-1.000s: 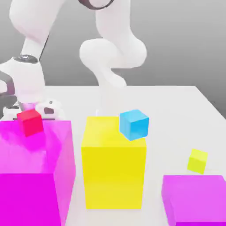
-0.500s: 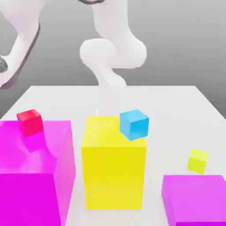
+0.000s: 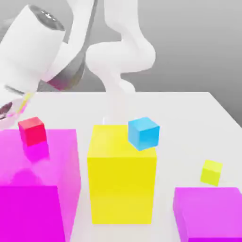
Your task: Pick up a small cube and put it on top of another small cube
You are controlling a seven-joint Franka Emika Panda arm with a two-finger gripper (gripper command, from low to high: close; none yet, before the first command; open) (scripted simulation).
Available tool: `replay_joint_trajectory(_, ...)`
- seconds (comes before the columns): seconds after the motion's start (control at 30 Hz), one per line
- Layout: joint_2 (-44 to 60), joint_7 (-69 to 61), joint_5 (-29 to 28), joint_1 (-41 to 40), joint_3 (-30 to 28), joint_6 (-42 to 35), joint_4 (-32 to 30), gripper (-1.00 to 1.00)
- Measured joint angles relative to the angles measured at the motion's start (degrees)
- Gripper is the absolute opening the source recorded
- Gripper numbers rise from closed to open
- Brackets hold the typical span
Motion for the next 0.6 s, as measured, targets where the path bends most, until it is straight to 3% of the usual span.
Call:
replay_joint_trajectory(0.47,-24.4,20.1,33.5,13.3,17.1,-29.7,-5.9,-1.00)
replay_joint_trajectory(0.6,-23.8,21.7,36.1,14.2,17.0,-25.8,-10.3,-1.00)
